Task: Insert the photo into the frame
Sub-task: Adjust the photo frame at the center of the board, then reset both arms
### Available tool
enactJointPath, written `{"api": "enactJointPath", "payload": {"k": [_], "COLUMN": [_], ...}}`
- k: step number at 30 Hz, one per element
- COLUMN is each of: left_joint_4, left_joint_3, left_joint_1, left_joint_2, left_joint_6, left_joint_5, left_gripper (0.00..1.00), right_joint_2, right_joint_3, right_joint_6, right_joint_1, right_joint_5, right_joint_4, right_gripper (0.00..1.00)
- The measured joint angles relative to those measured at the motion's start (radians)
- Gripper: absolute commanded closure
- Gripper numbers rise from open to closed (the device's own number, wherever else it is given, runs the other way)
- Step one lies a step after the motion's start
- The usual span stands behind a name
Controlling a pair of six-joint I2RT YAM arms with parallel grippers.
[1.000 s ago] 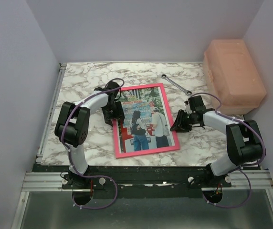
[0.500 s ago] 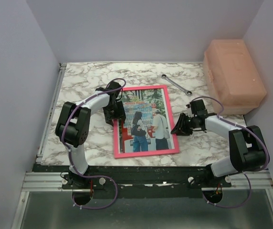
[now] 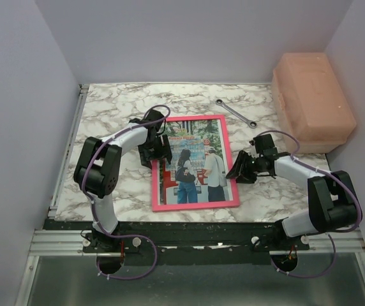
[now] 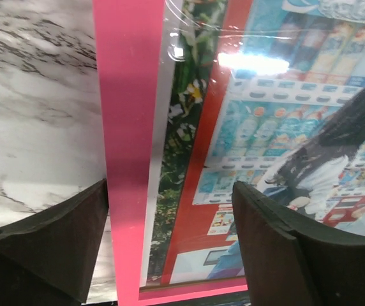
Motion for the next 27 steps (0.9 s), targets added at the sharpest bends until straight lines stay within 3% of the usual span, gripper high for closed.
{"api": "enactJointPath", "payload": {"k": [6,17,27], "left_joint_4": [0.027,0.042,0.182], "left_joint_3": [-0.034,-0.056,-0.264], "left_joint_1": [-0.023,0.075,0.249], "left_joint_2": [-0.060,-0.346,-0.753], "left_joint_6": [-0.018,0.002,0.014], "left_joint_5": [-0.002,-0.005,0.095], "left_gripper": [0.14,0.10,0.02], "right_joint_2": [-0.019,-0.101,-0.270], "right_joint_3": [0.033,0.094,0.134], "right_joint_6": [0.022,0.041,0.052], "right_joint_1": [0.026,0.031,0.031], "right_joint_5": [0.032,0.095,0.152], "right_joint_4": [-0.045,-0.103,-0.101], "right_gripper": [0.18,0.02,0.00]}}
